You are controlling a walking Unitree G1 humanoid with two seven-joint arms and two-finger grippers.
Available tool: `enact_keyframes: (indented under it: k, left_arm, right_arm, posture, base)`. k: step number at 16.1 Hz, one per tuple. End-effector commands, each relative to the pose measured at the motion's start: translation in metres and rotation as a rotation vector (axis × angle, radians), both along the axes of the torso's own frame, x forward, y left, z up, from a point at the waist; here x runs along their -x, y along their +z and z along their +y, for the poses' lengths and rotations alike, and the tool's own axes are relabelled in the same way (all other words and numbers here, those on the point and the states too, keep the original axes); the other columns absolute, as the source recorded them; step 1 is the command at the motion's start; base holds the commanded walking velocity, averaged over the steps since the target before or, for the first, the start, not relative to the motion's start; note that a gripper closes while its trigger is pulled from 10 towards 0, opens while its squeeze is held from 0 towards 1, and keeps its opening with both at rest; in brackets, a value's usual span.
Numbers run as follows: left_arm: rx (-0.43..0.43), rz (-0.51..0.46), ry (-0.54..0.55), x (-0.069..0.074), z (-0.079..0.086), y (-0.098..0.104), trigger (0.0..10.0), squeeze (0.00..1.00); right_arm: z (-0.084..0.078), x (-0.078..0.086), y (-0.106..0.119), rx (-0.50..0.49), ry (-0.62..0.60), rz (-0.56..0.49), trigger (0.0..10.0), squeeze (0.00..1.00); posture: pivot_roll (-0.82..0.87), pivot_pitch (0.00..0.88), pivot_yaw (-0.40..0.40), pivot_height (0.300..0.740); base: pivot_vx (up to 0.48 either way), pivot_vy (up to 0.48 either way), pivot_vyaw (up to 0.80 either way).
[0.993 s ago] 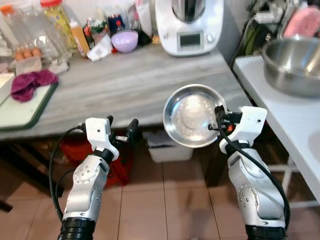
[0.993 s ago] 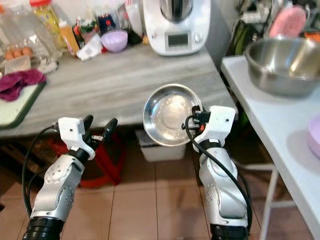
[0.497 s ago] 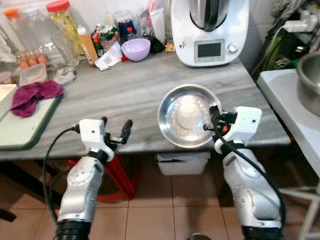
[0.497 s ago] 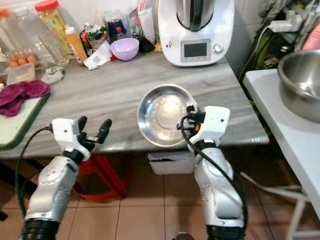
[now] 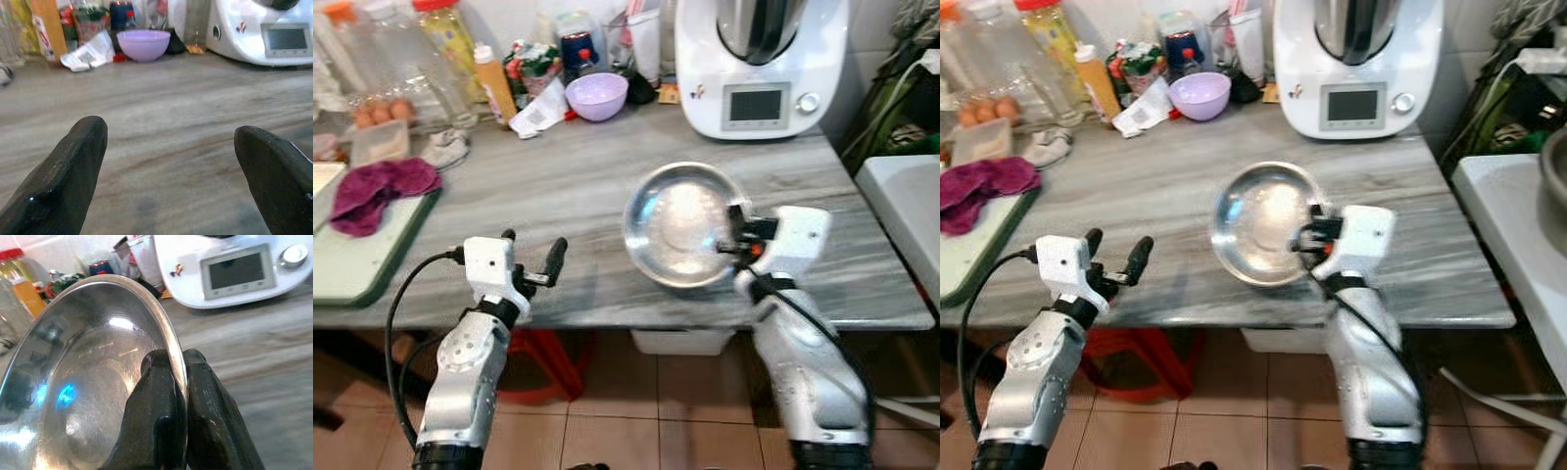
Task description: Setting the table
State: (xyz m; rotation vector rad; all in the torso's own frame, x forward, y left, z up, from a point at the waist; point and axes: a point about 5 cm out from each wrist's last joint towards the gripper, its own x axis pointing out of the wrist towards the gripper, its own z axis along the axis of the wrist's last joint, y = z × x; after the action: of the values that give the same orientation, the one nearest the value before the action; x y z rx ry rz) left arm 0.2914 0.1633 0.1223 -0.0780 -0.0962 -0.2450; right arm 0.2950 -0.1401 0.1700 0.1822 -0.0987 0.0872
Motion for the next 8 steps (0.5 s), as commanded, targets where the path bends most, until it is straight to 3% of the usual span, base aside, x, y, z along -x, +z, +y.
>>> enact_keyframes:
  k: [1, 6, 8]
  left_arm:
    - [-0.032, -0.001, 0.013, 0.008, 0.008, 0.000, 10.0, 0.00]
    - [-0.085, 0.031, -0.135, 0.029, 0.002, -0.008, 10.0, 0.00]
    - [-0.123, 0.055, -0.221, 0.038, 0.002, -0.014, 10.0, 0.00]
  right_arm:
    - [0.005, 0.000, 0.003, -0.013, 0.023, -0.009, 10.0, 0.00]
    - [0.000, -0.008, 0.004, -0.025, 0.021, 0.001, 10.0, 0.00]
    - [0.000, -0.023, 0.002, -0.097, 0.029, 0.056, 10.0, 0.00]
  posture:
    - [-0.14, 0.103, 0.092, 0.740]
    - [-0.13, 0.107, 0.086, 0.740]
    - [-0.13, 0.109, 0.083, 0.740]
  base:
    - [0.000, 0.000, 0.00]
    - [0.000, 0.000, 0.00]
    - [0.000, 0.000, 0.00]
